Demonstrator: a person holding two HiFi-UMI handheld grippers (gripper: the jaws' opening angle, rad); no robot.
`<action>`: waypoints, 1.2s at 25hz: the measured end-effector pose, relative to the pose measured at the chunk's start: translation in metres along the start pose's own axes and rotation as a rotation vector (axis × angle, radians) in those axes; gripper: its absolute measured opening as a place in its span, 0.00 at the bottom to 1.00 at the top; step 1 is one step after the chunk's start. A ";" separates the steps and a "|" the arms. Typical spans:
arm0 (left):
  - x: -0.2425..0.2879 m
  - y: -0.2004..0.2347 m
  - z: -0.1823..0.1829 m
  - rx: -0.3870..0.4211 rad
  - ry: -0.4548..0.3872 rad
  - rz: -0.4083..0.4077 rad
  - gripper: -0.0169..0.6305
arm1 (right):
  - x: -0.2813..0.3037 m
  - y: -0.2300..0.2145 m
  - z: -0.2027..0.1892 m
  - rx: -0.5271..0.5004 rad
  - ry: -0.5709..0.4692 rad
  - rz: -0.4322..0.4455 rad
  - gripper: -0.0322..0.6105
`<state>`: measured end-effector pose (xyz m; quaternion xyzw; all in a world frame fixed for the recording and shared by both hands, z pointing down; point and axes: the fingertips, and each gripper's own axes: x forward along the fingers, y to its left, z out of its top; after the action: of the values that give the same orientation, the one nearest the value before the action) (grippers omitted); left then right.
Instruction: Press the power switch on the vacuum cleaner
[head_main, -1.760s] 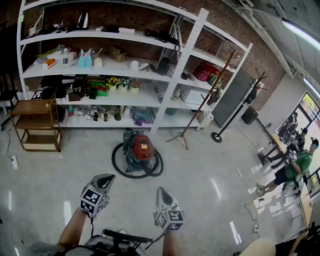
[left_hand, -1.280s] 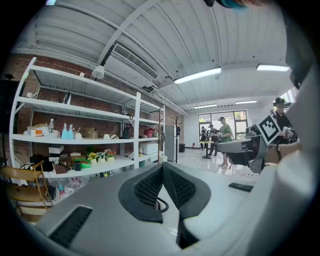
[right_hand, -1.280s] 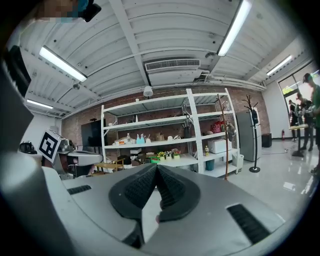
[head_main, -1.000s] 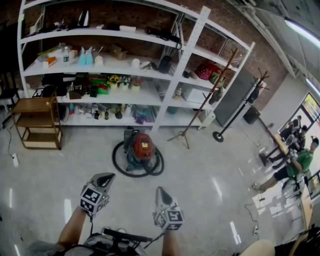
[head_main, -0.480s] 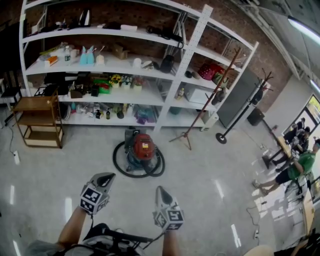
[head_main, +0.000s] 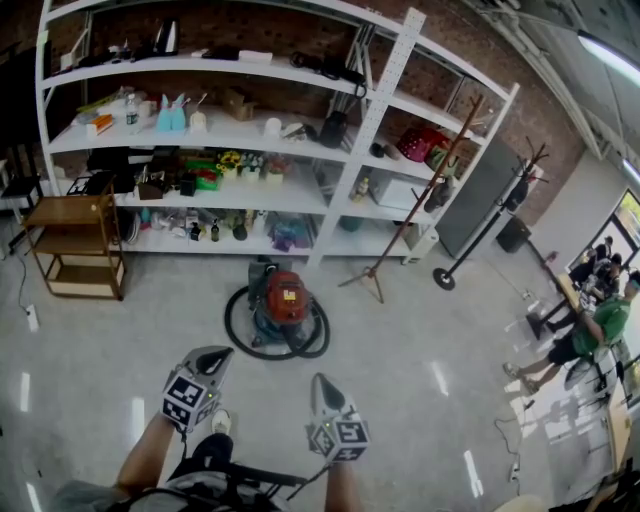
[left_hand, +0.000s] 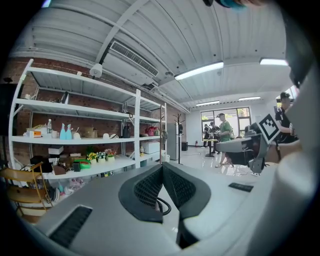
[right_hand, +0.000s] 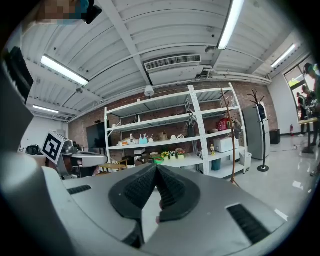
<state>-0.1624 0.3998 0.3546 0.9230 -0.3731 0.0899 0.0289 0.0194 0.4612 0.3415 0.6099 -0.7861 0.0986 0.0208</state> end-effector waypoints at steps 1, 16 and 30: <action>0.003 0.004 0.002 0.001 0.000 -0.001 0.04 | 0.004 -0.001 0.002 -0.002 -0.002 -0.002 0.07; 0.076 0.078 0.020 0.007 -0.001 -0.016 0.04 | 0.102 -0.026 0.028 0.000 -0.013 -0.018 0.07; 0.127 0.159 0.032 -0.003 0.003 -0.040 0.04 | 0.189 -0.028 0.046 -0.007 0.010 -0.055 0.07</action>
<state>-0.1784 0.1948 0.3448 0.9300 -0.3547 0.0904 0.0325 0.0023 0.2657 0.3288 0.6308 -0.7691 0.0983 0.0294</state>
